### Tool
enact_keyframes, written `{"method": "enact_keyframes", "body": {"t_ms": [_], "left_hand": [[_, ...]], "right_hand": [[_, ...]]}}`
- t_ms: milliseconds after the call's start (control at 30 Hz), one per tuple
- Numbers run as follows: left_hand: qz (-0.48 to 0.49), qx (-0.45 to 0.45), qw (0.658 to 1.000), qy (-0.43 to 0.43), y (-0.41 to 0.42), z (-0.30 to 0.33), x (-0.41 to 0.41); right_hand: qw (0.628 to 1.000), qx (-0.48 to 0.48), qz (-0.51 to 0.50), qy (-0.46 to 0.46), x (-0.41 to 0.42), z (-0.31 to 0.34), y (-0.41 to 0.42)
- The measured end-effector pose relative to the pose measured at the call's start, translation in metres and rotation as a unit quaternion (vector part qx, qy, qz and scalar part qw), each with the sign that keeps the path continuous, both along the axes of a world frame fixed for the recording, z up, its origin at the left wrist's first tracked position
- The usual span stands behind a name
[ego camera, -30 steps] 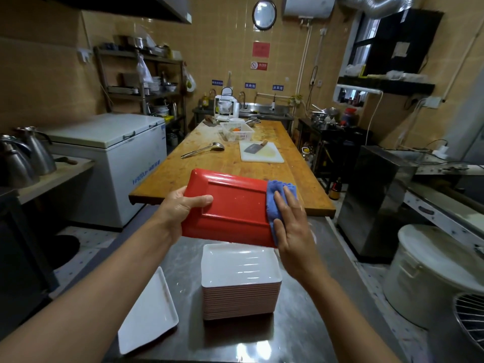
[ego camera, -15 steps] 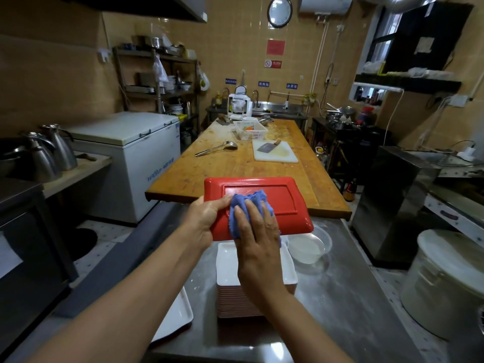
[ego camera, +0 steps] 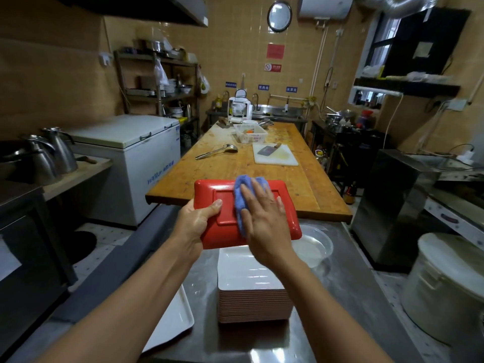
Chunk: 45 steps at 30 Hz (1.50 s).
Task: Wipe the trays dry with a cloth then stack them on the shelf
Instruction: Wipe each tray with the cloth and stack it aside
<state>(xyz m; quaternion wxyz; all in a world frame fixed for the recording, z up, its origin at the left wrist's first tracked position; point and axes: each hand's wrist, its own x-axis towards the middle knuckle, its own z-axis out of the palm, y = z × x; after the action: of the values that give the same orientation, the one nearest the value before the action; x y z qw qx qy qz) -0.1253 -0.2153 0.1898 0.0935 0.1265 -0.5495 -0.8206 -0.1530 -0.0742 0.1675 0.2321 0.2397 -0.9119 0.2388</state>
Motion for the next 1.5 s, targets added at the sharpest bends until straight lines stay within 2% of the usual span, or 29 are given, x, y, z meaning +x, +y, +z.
{"method": "enact_keyframes", "body": {"t_ms": [100, 200, 400, 600, 667, 800, 900, 967, 1033, 1100, 1233, 1333, 1500], "left_hand": [[0.001, 0.019, 1.0, -0.004, -0.011, -0.003, 0.004], [0.006, 0.02, 1.0, -0.001, -0.016, -0.005, 0.006], [0.043, 0.032, 0.999, -0.002, -0.027, -0.009, 0.01], [0.077, 0.047, 0.996, -0.021, -0.049, -0.021, 0.019], [0.092, 0.052, 0.994, -0.023, -0.059, -0.025, 0.024], [0.13, 0.064, 0.989, -0.04, -0.086, -0.032, 0.037], [0.163, 0.012, 0.987, -0.008, -0.102, -0.036, 0.048], [0.191, -0.108, 0.975, 0.025, -0.11, -0.042, 0.054], [0.205, -0.285, 0.936, 0.026, -0.114, -0.052, 0.059], [0.197, -0.444, 0.874, 0.018, -0.116, -0.067, 0.062], [0.152, -0.688, 0.709, 0.017, -0.109, -0.104, 0.066], [0.078, -0.769, 0.635, 0.011, -0.105, -0.131, 0.068], [-0.011, -0.837, 0.547, 0.013, -0.102, -0.164, 0.073]], "right_hand": [[0.996, -0.056, -0.043, -0.054, -0.015, 0.001, 0.02], [0.977, -0.171, -0.032, -0.127, -0.024, 0.004, 0.031], [0.955, -0.26, -0.049, -0.138, -0.003, -0.025, 0.017], [0.921, -0.337, -0.049, -0.191, 0.009, -0.044, 0.001], [0.915, -0.344, -0.055, -0.203, 0.01, -0.047, -0.005], [0.923, -0.291, -0.052, -0.245, 0.012, -0.063, -0.017], [0.912, -0.298, -0.036, -0.281, 0.015, -0.074, -0.03], [0.902, -0.305, -0.03, -0.303, 0.018, -0.078, -0.038], [0.899, -0.305, -0.02, -0.313, 0.018, -0.08, -0.044], [0.9, -0.294, -0.009, -0.322, 0.018, -0.083, -0.051], [0.894, -0.297, 0.003, -0.336, 0.018, -0.091, -0.059], [0.893, -0.295, 0.004, -0.339, 0.018, -0.096, -0.062], [0.894, -0.304, 0.004, -0.33, 0.017, -0.104, -0.062]]}}
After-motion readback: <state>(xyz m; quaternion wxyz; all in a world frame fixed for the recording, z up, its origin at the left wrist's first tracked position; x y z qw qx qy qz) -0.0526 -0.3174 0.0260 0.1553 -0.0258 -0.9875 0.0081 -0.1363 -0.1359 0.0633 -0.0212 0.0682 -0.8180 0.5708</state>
